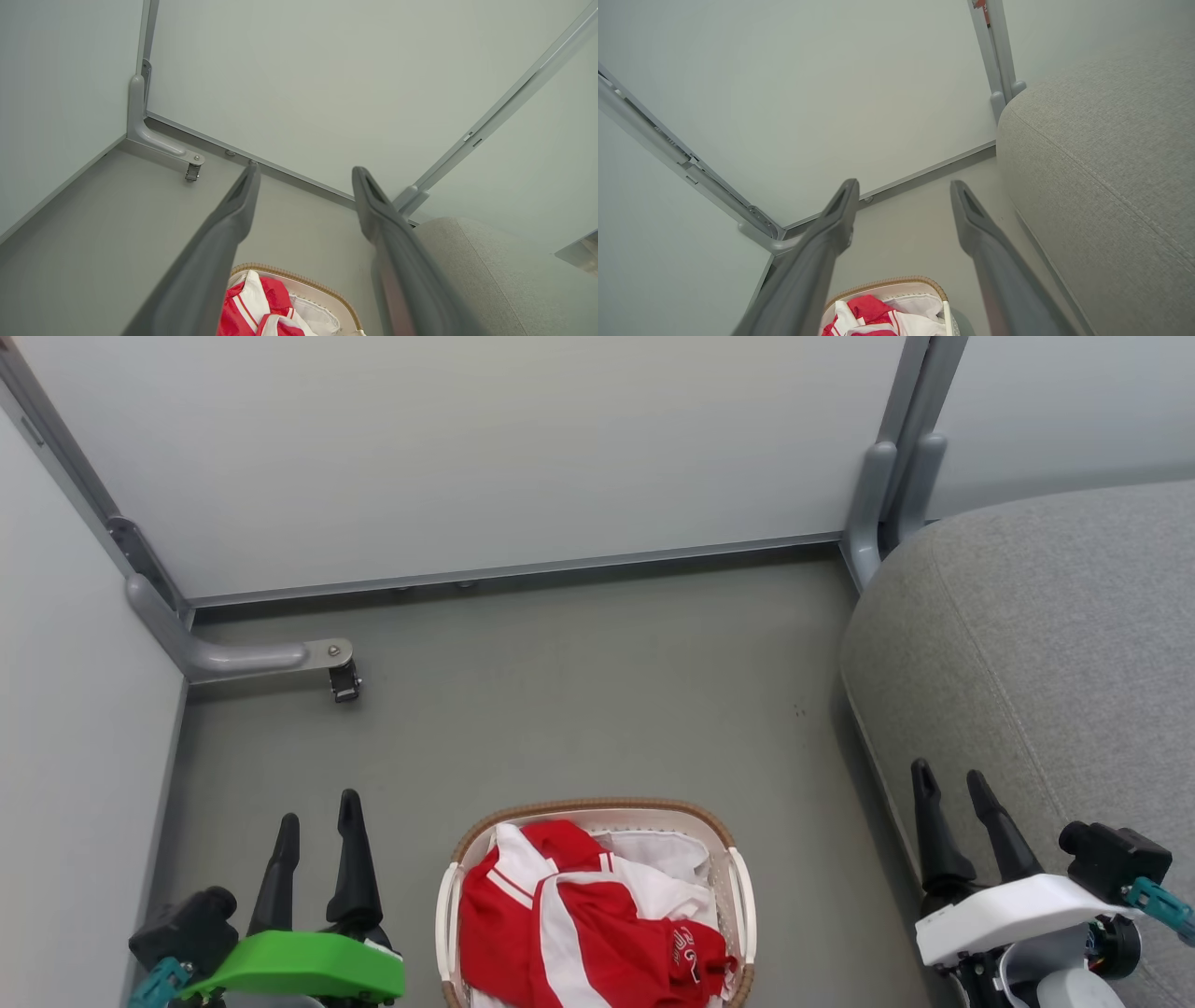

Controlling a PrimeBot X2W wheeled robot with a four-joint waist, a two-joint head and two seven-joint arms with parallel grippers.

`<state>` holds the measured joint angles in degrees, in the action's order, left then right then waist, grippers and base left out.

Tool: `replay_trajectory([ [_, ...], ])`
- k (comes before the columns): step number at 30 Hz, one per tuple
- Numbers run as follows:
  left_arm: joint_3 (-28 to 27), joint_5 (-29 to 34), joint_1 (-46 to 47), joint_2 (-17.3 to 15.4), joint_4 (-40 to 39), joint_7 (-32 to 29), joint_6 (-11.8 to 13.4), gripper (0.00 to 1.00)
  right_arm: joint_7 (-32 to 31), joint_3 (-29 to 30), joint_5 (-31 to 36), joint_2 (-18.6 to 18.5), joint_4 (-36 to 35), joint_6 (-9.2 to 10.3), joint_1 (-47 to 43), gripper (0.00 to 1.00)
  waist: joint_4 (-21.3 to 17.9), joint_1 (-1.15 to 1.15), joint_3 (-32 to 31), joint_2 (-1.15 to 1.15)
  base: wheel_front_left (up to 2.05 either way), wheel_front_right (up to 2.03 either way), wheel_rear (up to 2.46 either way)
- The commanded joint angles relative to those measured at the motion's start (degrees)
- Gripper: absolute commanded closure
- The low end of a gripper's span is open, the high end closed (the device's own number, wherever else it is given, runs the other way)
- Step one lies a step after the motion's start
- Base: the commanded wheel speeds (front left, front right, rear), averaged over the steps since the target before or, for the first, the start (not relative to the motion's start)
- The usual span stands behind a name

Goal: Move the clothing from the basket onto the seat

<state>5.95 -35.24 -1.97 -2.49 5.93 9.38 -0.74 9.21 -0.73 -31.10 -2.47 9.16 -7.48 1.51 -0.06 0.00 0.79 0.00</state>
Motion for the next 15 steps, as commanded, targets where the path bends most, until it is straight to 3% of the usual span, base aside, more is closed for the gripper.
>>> replay_trajectory([
  [1,0.3,1.5,-0.7,-0.4,-0.2,0.5,0.3,0.0,0.7,-0.2,1.9,-0.3,-0.2,-0.01,-0.6,0.0,0.0,0.0,0.0,0.0,0.0,0.0,0.0],
  [15,1.4,7.8,-1.7,-0.5,1.0,2.4,0.8,0.0,2.6,-1.1,9.6,-0.4,0.8,-0.02,-1.0,0.0,0.1,0.0,0.0,0.0,0.0,0.0,0.0],
])
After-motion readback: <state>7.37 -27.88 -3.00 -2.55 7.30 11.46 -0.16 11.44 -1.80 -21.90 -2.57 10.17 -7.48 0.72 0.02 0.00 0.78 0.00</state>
